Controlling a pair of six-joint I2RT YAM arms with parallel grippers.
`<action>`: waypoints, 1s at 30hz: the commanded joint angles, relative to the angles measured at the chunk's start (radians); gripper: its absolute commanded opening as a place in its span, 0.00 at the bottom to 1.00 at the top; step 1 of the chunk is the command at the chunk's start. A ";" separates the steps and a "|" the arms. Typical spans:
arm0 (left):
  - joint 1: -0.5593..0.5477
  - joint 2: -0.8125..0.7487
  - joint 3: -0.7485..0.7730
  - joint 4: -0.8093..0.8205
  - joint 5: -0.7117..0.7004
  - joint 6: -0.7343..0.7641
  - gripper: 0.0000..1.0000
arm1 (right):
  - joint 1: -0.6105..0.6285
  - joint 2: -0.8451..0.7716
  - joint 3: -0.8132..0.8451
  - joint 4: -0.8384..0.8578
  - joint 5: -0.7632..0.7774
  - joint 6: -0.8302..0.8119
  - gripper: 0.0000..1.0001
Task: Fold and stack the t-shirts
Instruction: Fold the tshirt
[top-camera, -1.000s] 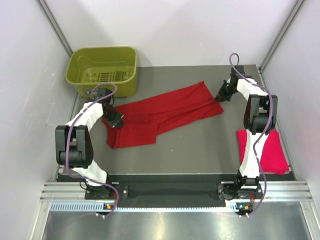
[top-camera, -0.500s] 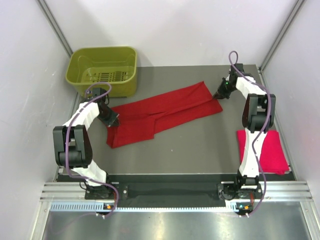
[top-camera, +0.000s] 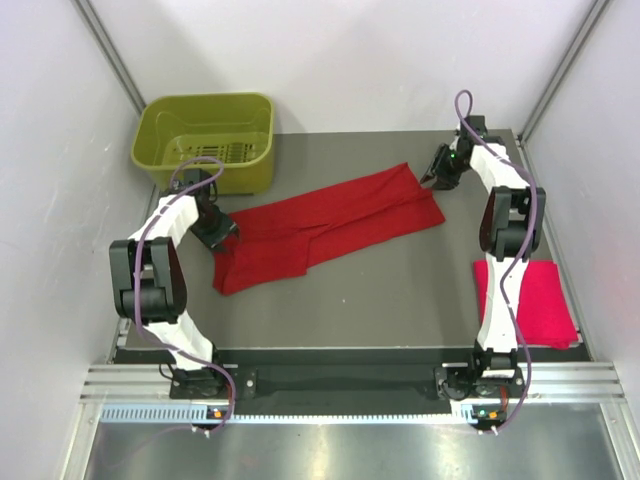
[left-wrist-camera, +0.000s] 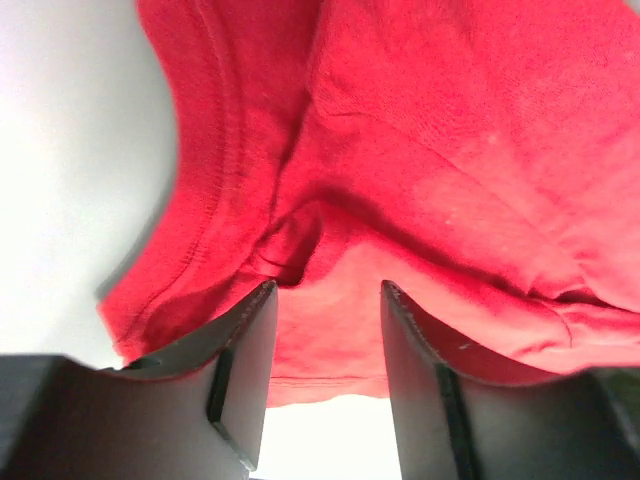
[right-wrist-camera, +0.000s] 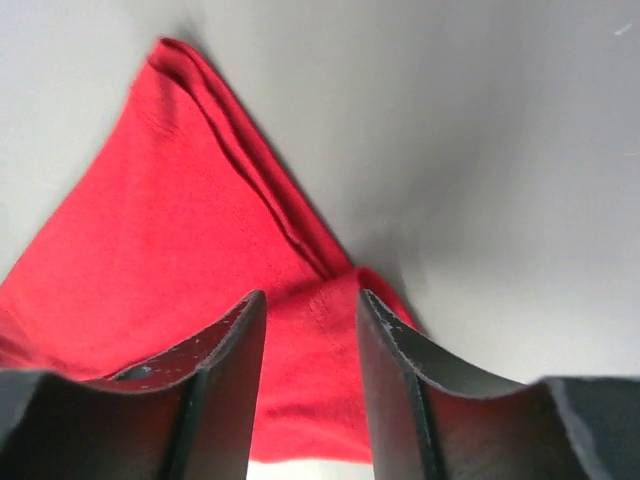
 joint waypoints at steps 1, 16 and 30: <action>0.006 -0.074 0.056 -0.051 -0.112 0.071 0.53 | -0.007 -0.037 0.080 -0.084 0.063 -0.071 0.45; -0.003 -0.362 -0.251 0.202 0.219 0.197 0.66 | 0.286 -0.386 -0.466 0.336 -0.248 0.048 0.51; 0.006 -0.179 -0.147 0.218 0.153 0.335 0.66 | 0.578 -0.313 -0.598 0.706 -0.307 0.312 0.57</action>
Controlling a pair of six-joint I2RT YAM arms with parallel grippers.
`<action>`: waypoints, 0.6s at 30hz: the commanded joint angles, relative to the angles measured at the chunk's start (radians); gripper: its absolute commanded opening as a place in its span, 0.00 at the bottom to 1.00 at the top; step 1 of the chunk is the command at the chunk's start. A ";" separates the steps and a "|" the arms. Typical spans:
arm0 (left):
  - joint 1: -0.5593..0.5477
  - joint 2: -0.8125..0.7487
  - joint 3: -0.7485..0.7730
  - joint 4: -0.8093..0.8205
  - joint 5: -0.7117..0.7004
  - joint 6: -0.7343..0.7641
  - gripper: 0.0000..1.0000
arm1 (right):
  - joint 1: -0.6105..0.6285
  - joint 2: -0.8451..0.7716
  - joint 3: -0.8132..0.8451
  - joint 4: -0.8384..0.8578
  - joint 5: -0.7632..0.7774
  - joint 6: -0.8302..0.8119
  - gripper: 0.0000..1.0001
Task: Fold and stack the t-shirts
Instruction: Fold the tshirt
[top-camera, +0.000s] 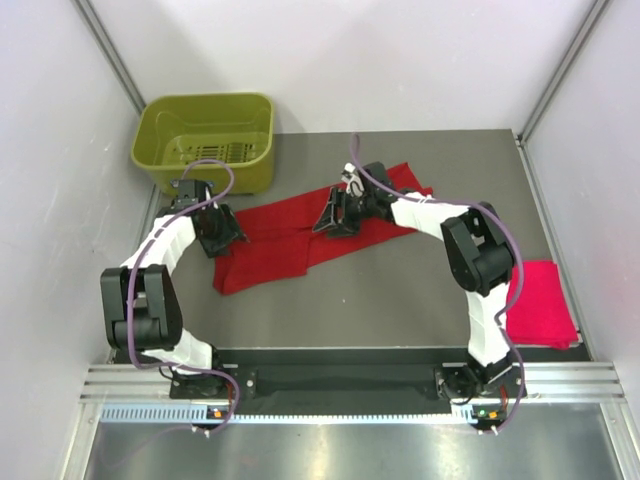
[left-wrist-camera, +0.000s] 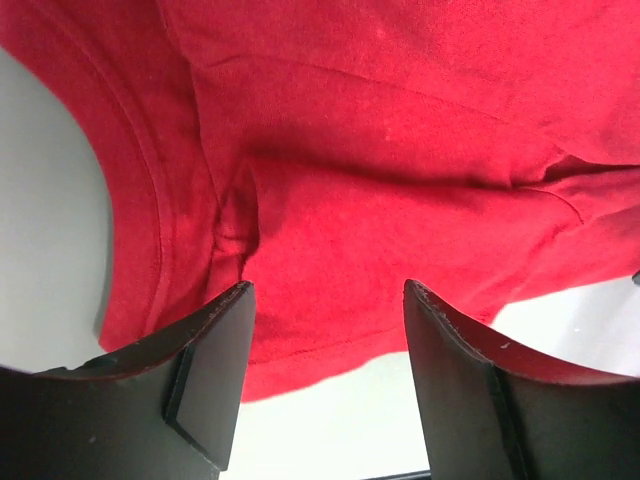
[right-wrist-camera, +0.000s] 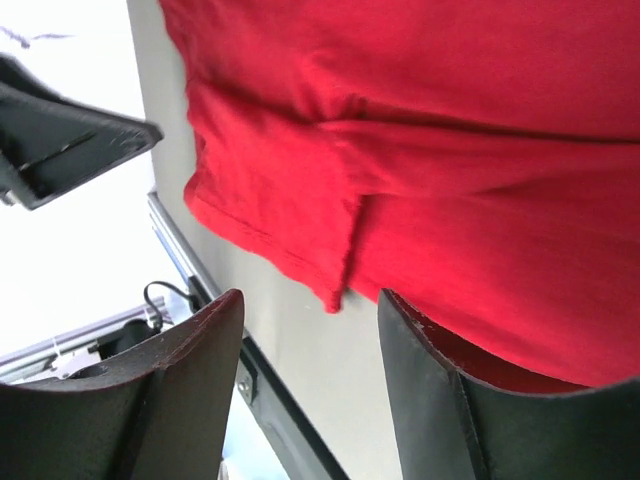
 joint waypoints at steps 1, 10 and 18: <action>0.009 0.020 0.046 0.034 -0.008 0.058 0.65 | 0.033 0.003 0.031 0.087 0.018 0.023 0.57; 0.020 0.088 0.043 0.066 0.002 0.092 0.58 | 0.069 0.102 0.102 0.064 0.023 0.007 0.53; 0.029 0.140 0.063 0.083 0.022 0.106 0.54 | 0.099 0.161 0.151 0.039 0.029 0.030 0.44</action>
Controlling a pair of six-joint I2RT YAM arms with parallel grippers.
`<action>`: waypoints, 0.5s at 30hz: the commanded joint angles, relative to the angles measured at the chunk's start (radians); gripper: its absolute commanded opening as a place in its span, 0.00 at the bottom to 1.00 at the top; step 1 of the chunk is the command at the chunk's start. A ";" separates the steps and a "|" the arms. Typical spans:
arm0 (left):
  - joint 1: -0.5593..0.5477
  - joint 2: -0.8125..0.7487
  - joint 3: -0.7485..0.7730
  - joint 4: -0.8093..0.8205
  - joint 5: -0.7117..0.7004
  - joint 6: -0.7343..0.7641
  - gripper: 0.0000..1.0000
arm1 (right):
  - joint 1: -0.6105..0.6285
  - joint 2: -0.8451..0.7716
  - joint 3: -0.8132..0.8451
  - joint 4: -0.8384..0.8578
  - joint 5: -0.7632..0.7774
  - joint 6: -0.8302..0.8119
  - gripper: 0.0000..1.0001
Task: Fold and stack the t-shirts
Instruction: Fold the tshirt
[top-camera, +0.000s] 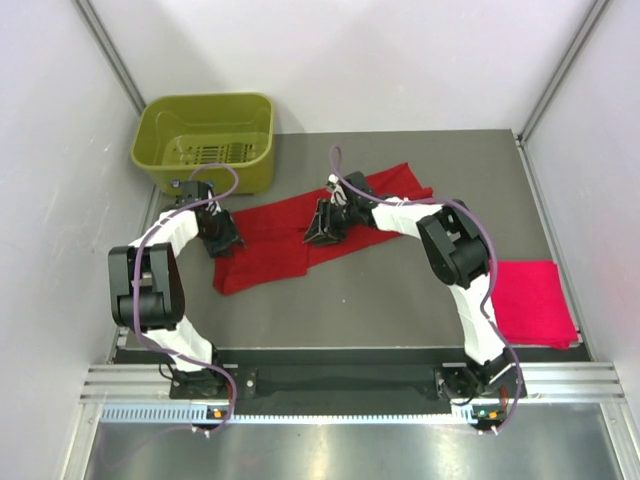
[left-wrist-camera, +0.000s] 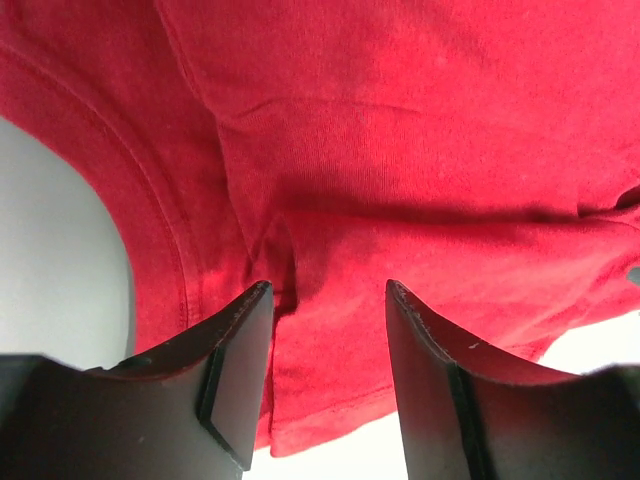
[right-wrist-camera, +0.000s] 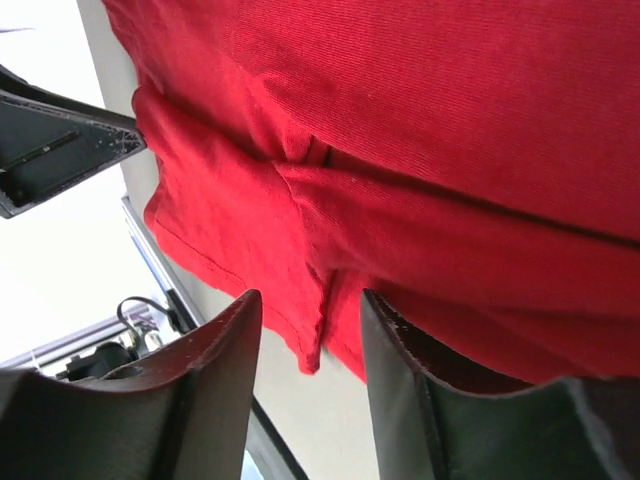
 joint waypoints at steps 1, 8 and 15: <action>0.010 0.006 0.039 0.057 0.020 0.022 0.54 | 0.039 0.007 0.063 0.007 0.007 0.004 0.43; 0.014 0.022 0.039 0.080 0.055 0.000 0.38 | 0.049 0.046 0.112 0.001 0.004 0.032 0.31; 0.028 0.049 0.064 0.077 0.054 -0.015 0.19 | 0.050 0.076 0.161 -0.002 0.012 0.055 0.14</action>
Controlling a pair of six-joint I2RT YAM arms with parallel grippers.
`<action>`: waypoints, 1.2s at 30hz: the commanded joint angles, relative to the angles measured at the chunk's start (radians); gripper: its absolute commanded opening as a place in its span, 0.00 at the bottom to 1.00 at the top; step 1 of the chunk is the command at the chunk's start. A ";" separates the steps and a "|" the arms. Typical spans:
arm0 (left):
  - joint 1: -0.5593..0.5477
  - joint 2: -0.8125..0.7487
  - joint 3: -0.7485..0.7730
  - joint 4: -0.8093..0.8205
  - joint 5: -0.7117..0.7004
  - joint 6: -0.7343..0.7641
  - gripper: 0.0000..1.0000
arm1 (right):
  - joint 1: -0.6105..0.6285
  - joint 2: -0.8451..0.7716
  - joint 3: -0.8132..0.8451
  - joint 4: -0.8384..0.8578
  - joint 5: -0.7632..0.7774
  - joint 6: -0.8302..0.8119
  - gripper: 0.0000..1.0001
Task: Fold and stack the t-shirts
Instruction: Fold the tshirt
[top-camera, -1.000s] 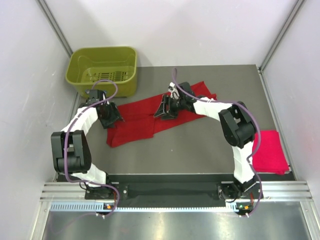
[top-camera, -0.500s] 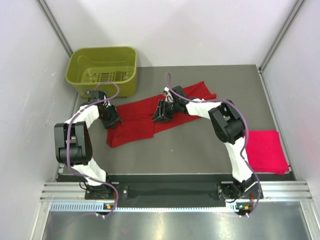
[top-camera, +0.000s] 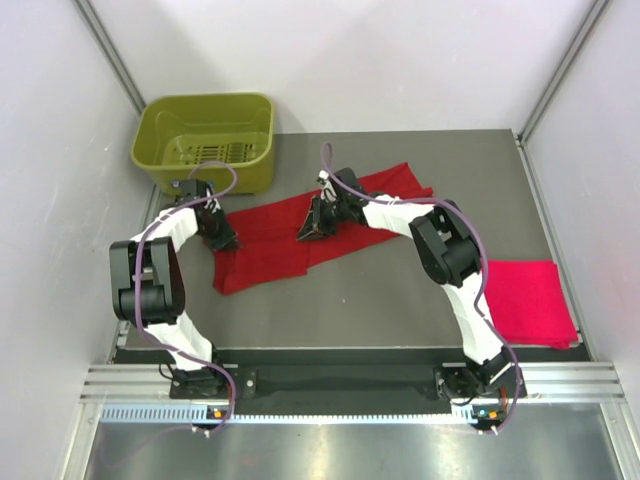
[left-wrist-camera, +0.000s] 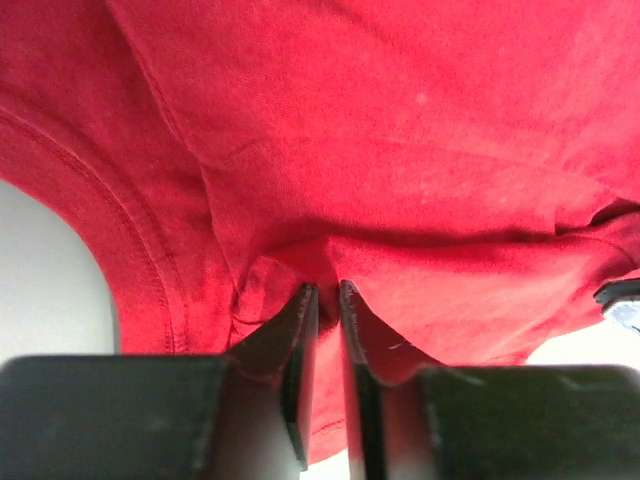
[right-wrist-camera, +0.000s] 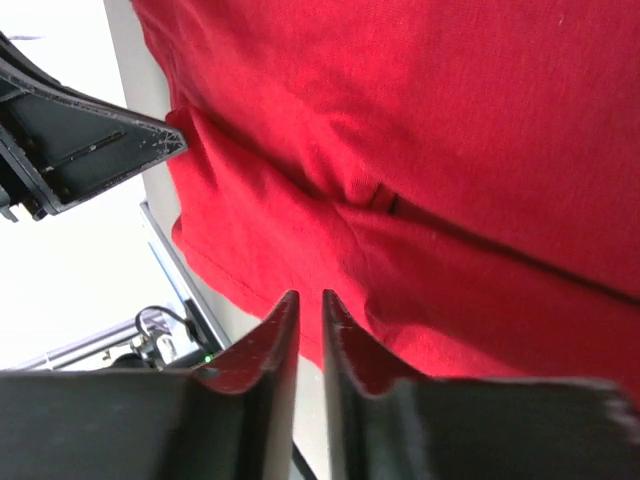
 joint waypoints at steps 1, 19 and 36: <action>0.015 0.010 0.049 0.037 0.006 -0.014 0.15 | 0.009 0.023 0.064 0.008 0.010 0.012 0.08; 0.033 0.012 0.034 0.043 0.052 -0.041 0.33 | -0.014 -0.077 0.000 -0.119 0.029 -0.113 0.33; 0.032 0.021 0.029 0.044 0.066 -0.038 0.26 | -0.014 -0.086 -0.053 -0.098 0.035 -0.123 0.40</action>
